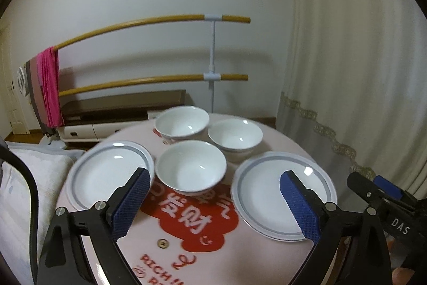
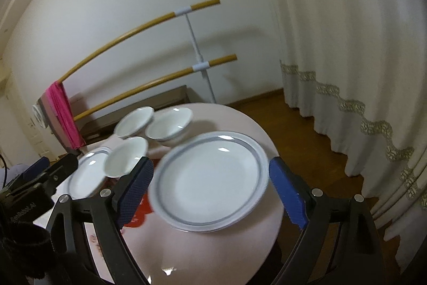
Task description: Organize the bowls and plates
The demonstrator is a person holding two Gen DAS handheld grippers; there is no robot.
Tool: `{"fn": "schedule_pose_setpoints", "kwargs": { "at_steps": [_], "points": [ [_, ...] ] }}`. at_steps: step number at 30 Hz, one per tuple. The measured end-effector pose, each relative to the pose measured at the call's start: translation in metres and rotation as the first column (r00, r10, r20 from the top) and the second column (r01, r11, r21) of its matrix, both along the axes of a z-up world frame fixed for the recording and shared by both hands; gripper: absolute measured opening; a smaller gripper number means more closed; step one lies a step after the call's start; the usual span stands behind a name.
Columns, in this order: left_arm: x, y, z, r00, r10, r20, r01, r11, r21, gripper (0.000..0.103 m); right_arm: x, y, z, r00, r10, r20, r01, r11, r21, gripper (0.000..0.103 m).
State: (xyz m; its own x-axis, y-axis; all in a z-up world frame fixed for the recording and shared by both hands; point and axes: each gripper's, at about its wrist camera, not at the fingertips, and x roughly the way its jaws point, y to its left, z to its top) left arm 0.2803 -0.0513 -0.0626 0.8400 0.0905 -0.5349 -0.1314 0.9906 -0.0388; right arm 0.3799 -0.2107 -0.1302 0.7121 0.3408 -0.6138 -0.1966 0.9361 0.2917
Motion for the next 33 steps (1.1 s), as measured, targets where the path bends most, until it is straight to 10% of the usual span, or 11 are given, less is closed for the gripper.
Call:
{"fn": "schedule_pose_setpoints", "kwargs": {
  "at_steps": [21,33],
  "points": [
    [0.104,-0.038,-0.073,0.97,-0.018,-0.242,0.011,1.0,-0.029,0.094,0.065,-0.022,-0.089,0.982,0.062,-0.176,-0.06,0.998,0.018,0.087],
    [0.141,-0.02,-0.114,0.943,-0.034,-0.331,-0.005,0.993,-0.116,0.07,0.082,-0.021,-0.107,0.969,0.128,-0.21,-0.111,0.989,0.093,0.041]
  ]
}}
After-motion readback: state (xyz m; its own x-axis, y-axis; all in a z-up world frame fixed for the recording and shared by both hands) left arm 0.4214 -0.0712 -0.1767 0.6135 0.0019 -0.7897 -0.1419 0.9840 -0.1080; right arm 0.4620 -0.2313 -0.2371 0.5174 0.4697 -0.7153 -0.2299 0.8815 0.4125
